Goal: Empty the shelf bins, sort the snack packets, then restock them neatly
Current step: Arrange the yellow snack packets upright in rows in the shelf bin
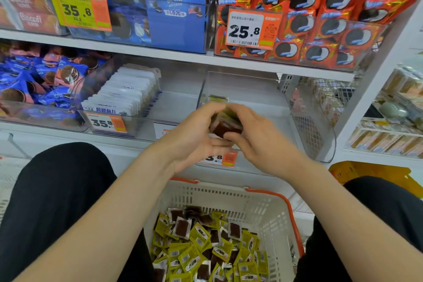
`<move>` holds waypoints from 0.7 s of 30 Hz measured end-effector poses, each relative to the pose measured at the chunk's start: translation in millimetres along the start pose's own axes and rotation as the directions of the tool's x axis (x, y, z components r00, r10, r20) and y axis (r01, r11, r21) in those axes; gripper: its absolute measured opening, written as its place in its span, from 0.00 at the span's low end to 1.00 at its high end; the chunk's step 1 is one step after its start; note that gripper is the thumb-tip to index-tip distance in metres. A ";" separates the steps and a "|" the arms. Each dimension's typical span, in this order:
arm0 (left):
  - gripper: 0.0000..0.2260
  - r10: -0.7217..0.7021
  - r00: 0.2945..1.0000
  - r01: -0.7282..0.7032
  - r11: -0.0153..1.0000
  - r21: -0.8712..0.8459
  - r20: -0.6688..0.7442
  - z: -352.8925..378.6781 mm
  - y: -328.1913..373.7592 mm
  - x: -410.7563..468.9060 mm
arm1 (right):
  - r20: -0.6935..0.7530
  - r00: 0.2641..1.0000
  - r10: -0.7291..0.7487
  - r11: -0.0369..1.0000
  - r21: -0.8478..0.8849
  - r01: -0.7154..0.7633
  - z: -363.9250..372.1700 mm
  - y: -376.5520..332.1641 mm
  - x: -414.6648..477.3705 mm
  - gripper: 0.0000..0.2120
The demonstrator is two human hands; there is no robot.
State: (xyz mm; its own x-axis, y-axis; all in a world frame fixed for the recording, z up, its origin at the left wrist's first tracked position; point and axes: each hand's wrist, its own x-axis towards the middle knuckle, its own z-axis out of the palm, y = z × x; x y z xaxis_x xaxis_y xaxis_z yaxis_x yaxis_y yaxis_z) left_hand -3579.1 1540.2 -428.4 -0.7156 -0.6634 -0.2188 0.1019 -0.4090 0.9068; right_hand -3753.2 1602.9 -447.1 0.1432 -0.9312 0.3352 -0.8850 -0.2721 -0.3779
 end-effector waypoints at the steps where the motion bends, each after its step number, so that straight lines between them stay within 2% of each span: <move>1: 0.19 0.014 0.999 -0.012 0.997 0.071 -0.033 -1.3 5.6 1.4 | 0.000 1.000 -0.009 1.000 -0.022 0.009 1.6 4.2 6.6 0.25; 3: 0.18 0.156 0.963 -0.065 0.926 0.372 -0.219 -6.9 13.6 8.6 | -0.010 1.000 -0.007 1.000 0.006 0.007 5.6 15.5 21.2 0.23; 4: 0.16 0.325 0.891 -0.092 0.812 0.576 -0.316 -12.0 14.4 14.2 | -0.008 1.000 0.019 0.999 0.025 -0.019 9.2 24.8 29.2 0.22; 5: 0.14 0.525 0.770 -0.090 0.652 0.753 -0.363 -20.3 13.2 22.3 | 0.011 0.999 0.054 0.998 0.027 -0.054 13.6 35.5 37.7 0.21; 6: 0.10 0.674 0.647 -0.062 0.513 0.856 -0.357 -30.1 9.6 31.5 | 0.045 0.995 0.092 0.996 0.010 -0.092 20.4 47.9 46.5 0.20; 7: 0.05 0.729 0.591 -0.035 0.450 0.893 -0.345 -39.8 5.3 40.5 | 0.087 0.987 0.132 0.991 -0.022 -0.130 28.1 60.3 55.5 0.20; 8: 0.04 0.722 0.604 -0.009 0.428 0.904 -0.336 -47.4 -0.1 48.5 | 0.124 0.978 0.169 0.985 -0.064 -0.162 36.6 72.0 64.6 0.20; 9: 0.10 0.682 0.651 0.009 0.432 0.902 -0.333 -54.4 -6.7 58.2 | 0.153 0.968 0.196 0.978 -0.105 -0.182 45.8 81.4 73.6 0.21; 10: 0.15 0.634 0.702 0.010 0.446 0.895 -0.324 -60.1 -13.8 67.4 | 0.173 0.962 0.210 0.973 -0.136 -0.188 55.2 88.3 82.6 0.20; 12: 0.19 0.596 0.738 -0.034 0.501 0.865 -0.317 -64.3 -22.7 79.2 | 0.210 0.955 0.208 0.970 -0.169 -0.173 74.4 98.6 98.7 0.18; 16: 0.18 0.644 0.699 -0.106 0.522 0.846 -0.310 -65.1 -29.8 88.3 | 0.323 0.901 0.290 0.935 -0.294 -0.196 101.7 117.4 117.6 0.15; 19: 0.17 0.674 0.668 -0.138 0.529 0.837 -0.316 -65.0 -35.5 91.5 | 0.305 0.879 0.367 0.917 -0.275 -0.288 106.1 126.9 129.0 0.18; 21: 0.16 0.685 0.655 -0.152 0.531 0.833 -0.317 -64.6 -38.8 95.4 | 0.228 0.885 0.406 0.905 -0.238 -0.354 109.1 129.6 133.9 0.21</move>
State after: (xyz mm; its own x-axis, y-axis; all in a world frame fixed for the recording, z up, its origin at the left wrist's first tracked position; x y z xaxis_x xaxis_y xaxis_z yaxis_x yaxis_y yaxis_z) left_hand -3606.6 1452.3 -507.8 -0.1798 -0.9140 0.3638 -0.4128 0.4058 0.8154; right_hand -3800.4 1416.5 -545.4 -0.1317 -0.9898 -0.0542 -0.9564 0.1413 -0.2556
